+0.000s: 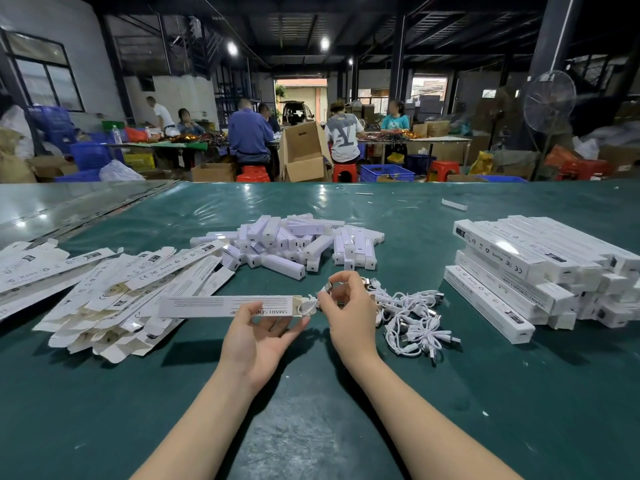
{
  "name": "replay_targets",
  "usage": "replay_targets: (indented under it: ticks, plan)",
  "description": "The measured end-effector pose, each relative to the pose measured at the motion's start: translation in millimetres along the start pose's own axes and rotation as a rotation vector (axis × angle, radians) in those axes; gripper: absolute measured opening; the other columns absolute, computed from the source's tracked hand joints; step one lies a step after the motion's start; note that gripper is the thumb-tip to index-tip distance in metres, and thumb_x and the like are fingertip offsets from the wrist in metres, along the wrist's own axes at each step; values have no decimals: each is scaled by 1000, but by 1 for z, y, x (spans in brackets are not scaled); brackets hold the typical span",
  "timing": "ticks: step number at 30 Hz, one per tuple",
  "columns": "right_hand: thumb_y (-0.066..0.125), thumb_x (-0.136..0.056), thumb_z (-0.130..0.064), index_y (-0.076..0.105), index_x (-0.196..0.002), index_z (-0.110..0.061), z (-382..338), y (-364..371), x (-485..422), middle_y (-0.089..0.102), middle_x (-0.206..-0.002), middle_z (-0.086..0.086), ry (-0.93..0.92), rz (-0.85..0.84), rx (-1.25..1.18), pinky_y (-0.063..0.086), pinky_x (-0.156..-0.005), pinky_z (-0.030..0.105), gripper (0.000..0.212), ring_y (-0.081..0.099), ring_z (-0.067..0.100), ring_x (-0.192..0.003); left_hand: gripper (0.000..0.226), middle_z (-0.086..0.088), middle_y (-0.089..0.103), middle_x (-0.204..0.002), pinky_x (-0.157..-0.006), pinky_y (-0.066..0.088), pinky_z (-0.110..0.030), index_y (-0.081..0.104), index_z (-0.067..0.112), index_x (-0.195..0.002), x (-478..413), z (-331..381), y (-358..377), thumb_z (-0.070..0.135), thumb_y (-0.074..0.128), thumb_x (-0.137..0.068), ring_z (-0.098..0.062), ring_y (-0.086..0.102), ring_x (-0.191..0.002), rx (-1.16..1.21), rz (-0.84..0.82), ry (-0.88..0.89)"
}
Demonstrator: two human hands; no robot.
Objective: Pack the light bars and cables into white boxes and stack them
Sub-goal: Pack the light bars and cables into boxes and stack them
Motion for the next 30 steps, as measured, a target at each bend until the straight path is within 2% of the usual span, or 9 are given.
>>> replay_targets:
  ticks: [6, 9, 13, 17, 19, 22, 25, 28, 30]
  plan:
    - [64, -79, -4, 48, -74, -30, -7, 7, 3, 48, -64, -7, -76, -65, -2, 37, -57, 13, 31, 45, 2, -58, 19, -25, 59, -97, -60, 58, -47, 52, 2, -88, 1, 1, 2, 13, 39, -96, -36, 59, -92, 50, -17, 1]
    - [63, -78, 0, 56, -78, -21, -13, 9, 3, 53, -80, 0, -154, -76, 38, 44, -61, 15, 22, 53, 12, -71, 27, -24, 62, -90, -57, 57, -44, 54, -1, -85, 1, 5, 1, 16, 39, -99, -34, 59, -88, 76, 14, 28]
    - [58, -80, 6, 69, -87, -5, -19, 16, 8, 64, -88, 1, -263, -148, 100, 46, -67, 10, 17, 57, 5, -75, 31, -24, 62, -90, -55, 57, -43, 55, -3, -87, -2, 6, -1, 19, 38, -100, -33, 62, -85, 71, 35, 35]
    - [59, -76, 8, 73, -80, -5, -25, 23, 12, 71, -82, 6, -350, -214, 189, 48, -72, 24, 20, 62, 16, -77, 31, -16, 71, -74, -54, 58, -37, 55, -1, -90, -3, 5, -2, 21, 35, -101, -23, 71, -66, -15, -6, 46]
    - [60, -76, 7, 74, -80, -6, -24, 25, 12, 71, -81, 7, -335, -225, 194, 47, -73, 27, 19, 63, 19, -77, 30, -12, 72, -73, -55, 59, -36, 54, 1, -92, -2, 5, -2, 21, 34, -101, -19, 71, -66, -40, -30, 56]
    - [64, -80, -1, 74, -86, -9, -17, 24, 10, 72, -84, 4, -258, -231, 194, 44, -73, 22, 14, 60, 12, -77, 23, -9, 72, -76, -56, 59, -33, 51, 4, -100, -2, 4, 2, 20, 34, -101, -17, 71, -69, -105, -68, 74]
    - [65, -78, -5, 68, -76, -10, -9, 19, 6, 66, -72, -2, -138, -185, 153, 42, -66, 22, 6, 54, 6, -66, 15, -8, 72, -80, -62, 59, -34, 49, 10, -105, -1, 0, 5, 19, 38, -99, -15, 71, -74, -202, -100, 70]
    - [65, -75, -1, 59, -66, -17, -4, 12, 3, 57, -68, -6, -52, -103, 78, 38, -63, 21, 19, 48, 1, -62, 10, -5, 72, -82, -71, 52, -38, 51, 16, -95, 2, -2, 8, 19, 41, -97, -13, 71, -76, -275, -124, 75]
    - [66, -73, 0, 51, -63, -24, -4, 9, 2, 54, -71, -5, -26, -76, 63, 37, -65, 22, 30, 46, 4, -66, 12, -3, 73, -81, -71, 49, -37, 51, 18, -89, 2, -2, 10, 19, 42, -96, -12, 71, -74, -308, -131, 98]
Point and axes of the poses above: each hand's wrist, its own x-axis away from the middle knuckle, its own y-axis out of the palm, z = x × y, the point moved 8 cm from there along -x, towards the middle knuckle
